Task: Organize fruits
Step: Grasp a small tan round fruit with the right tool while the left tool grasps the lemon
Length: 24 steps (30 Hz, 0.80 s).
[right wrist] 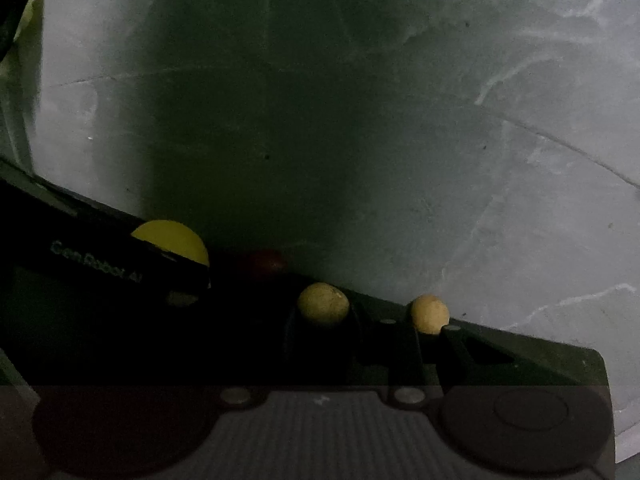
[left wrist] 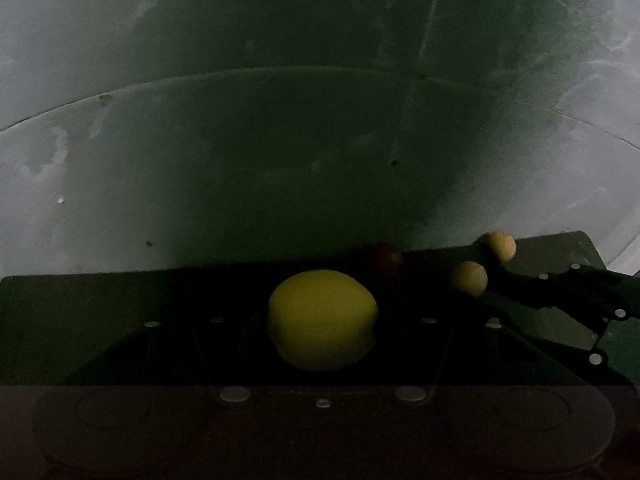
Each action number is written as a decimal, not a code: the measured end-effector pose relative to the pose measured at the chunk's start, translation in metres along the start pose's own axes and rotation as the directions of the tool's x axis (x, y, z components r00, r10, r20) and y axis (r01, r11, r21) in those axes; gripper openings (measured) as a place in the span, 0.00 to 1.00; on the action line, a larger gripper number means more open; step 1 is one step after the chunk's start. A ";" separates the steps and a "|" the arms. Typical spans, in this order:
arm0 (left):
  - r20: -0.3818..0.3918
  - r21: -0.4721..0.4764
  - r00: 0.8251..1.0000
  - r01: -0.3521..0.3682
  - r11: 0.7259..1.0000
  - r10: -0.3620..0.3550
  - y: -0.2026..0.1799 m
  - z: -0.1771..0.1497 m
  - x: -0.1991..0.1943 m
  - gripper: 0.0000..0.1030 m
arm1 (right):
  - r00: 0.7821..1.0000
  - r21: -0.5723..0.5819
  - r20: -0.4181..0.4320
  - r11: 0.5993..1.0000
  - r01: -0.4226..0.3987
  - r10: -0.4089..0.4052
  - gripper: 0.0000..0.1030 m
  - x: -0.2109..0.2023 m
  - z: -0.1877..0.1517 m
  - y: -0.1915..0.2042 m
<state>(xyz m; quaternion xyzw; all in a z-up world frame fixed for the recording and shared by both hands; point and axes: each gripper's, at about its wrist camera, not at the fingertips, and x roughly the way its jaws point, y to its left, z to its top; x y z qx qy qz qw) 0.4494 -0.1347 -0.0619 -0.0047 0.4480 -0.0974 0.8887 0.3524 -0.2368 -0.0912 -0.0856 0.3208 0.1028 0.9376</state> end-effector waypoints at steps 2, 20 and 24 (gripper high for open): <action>-0.001 0.000 1.000 0.006 1.000 -0.006 0.000 -0.005 -0.004 0.62 | 1.000 0.004 0.004 1.000 0.006 -0.006 0.30 -0.011 -0.002 0.005; -0.021 0.039 0.997 0.076 0.996 -0.075 0.020 -0.061 -0.074 0.62 | 1.000 0.048 0.009 0.999 0.022 -0.023 0.31 -0.090 -0.036 0.066; -0.036 0.048 0.995 0.093 0.995 -0.091 0.023 -0.075 -0.081 0.62 | 1.000 0.053 -0.003 0.998 0.024 -0.024 0.31 -0.103 -0.042 0.081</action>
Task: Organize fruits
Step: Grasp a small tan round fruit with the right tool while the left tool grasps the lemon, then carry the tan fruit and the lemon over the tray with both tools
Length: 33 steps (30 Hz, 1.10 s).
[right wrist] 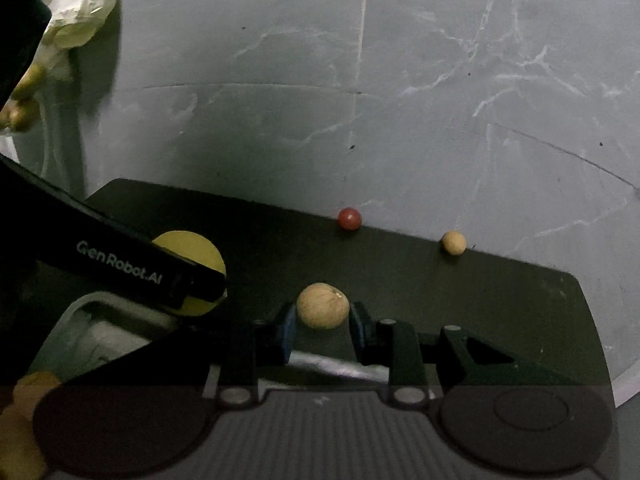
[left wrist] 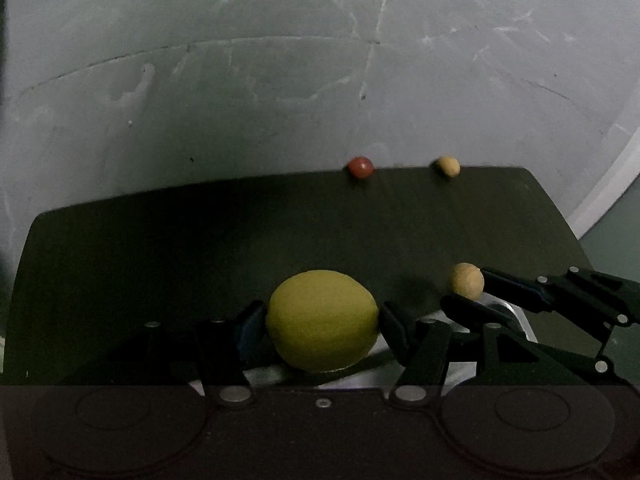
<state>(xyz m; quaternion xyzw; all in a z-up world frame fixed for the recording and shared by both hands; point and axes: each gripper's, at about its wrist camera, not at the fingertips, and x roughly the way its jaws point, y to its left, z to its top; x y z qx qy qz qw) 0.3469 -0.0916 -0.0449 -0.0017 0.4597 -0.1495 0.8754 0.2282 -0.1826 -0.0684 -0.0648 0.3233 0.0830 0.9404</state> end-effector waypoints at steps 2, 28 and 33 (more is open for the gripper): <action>-0.004 0.005 1.000 0.010 1.000 -0.010 0.001 -0.006 -0.004 0.62 | 1.000 0.000 -0.005 1.000 0.000 0.000 0.31 -0.005 -0.003 0.006; -0.054 0.028 0.997 0.055 0.998 -0.054 0.015 -0.043 -0.025 0.62 | 0.997 -0.006 -0.079 1.000 -0.017 0.016 0.31 -0.023 -0.033 0.048; -0.062 0.020 0.997 0.047 0.999 -0.046 0.018 -0.046 -0.024 0.62 | 0.995 -0.014 -0.099 1.000 -0.027 0.025 0.31 -0.021 -0.036 0.052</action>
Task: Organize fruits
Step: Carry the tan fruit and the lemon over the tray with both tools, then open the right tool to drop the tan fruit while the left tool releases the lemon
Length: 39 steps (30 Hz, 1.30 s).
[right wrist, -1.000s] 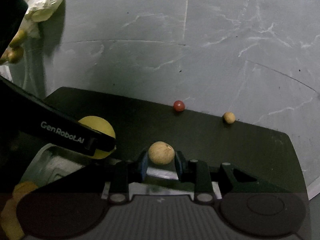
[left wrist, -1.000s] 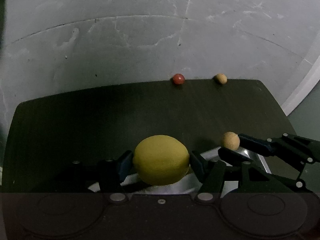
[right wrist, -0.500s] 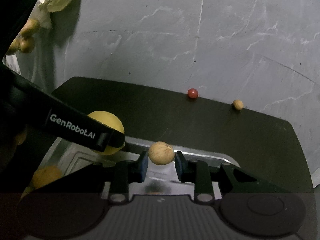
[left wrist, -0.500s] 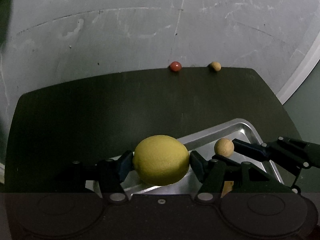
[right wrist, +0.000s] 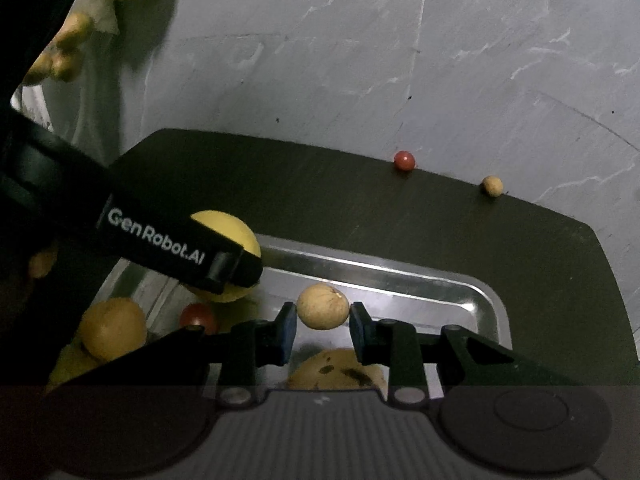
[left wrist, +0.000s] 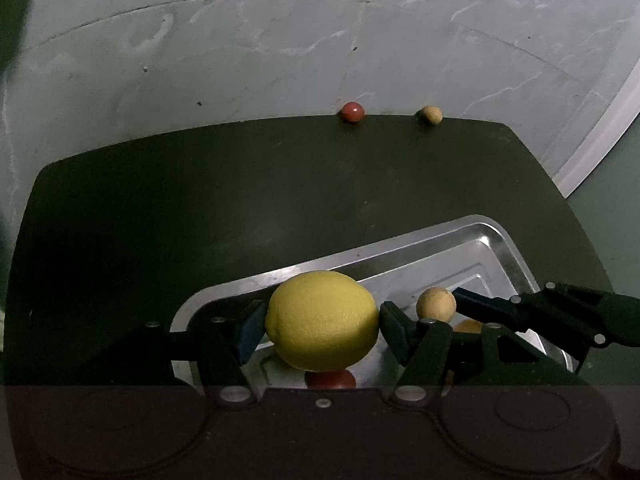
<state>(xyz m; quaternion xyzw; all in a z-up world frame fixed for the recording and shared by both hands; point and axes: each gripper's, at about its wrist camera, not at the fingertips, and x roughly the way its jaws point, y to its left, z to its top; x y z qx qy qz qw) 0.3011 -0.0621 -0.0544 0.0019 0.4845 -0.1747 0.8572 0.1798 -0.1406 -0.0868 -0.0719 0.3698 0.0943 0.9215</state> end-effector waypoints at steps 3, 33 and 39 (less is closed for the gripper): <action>-0.006 -0.009 1.000 -0.009 1.000 0.009 0.002 0.000 0.002 0.62 | 1.000 -0.004 -0.007 1.000 -0.003 0.003 0.31 0.000 -0.001 0.002; -0.013 -0.013 1.000 -0.019 1.000 0.019 0.007 -0.006 -0.005 0.69 | 1.000 0.022 0.004 1.000 0.003 -0.004 0.62 -0.012 -0.002 -0.004; 0.000 0.003 1.000 -0.019 1.000 0.019 0.009 -0.017 -0.024 0.85 | 1.000 0.051 0.013 0.999 0.011 -0.012 0.81 -0.033 -0.004 -0.007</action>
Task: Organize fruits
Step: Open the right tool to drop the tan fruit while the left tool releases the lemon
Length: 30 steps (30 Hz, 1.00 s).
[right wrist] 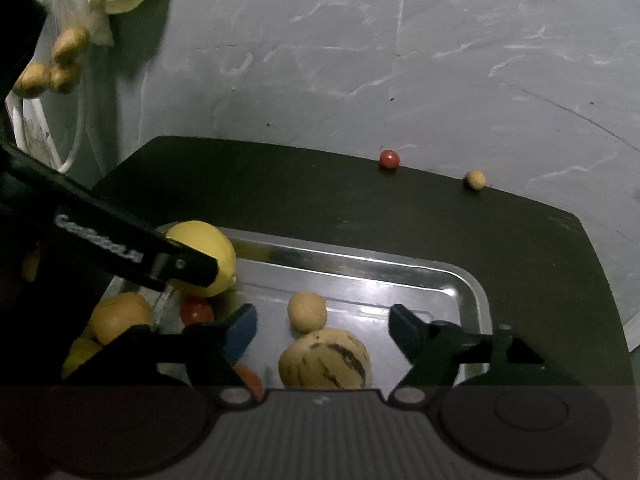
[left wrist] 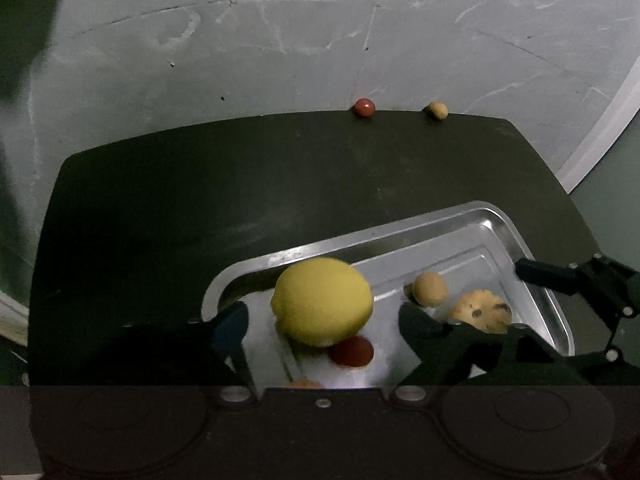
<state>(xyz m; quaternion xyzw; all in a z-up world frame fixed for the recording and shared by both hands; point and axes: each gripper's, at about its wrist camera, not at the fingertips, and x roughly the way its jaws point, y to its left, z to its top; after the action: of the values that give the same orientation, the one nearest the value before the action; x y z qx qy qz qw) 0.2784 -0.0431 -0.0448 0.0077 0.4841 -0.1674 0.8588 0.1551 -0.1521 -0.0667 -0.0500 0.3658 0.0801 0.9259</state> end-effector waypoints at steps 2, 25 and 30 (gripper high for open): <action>-0.002 0.009 1.000 -0.005 1.000 0.005 0.003 -0.005 -0.008 0.88 | 1.000 0.010 -0.006 1.000 0.000 0.000 0.85 -0.008 -0.002 0.000; -0.083 -0.043 0.996 -0.041 0.998 0.037 0.056 -0.058 -0.060 0.99 | 0.964 0.090 -0.256 0.995 -0.051 0.073 1.00 -0.059 -0.039 0.019; -0.097 -0.082 0.990 -0.112 0.990 0.103 0.073 -0.055 -0.058 0.99 | 0.952 0.086 -0.283 0.992 -0.094 0.115 1.00 -0.049 -0.039 0.025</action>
<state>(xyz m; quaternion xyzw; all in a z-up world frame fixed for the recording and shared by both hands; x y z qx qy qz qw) 0.2270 0.0513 -0.0365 0.0042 0.5291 -0.0991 0.8428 0.0891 -0.1390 -0.0617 -0.0087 0.5010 0.1076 0.8587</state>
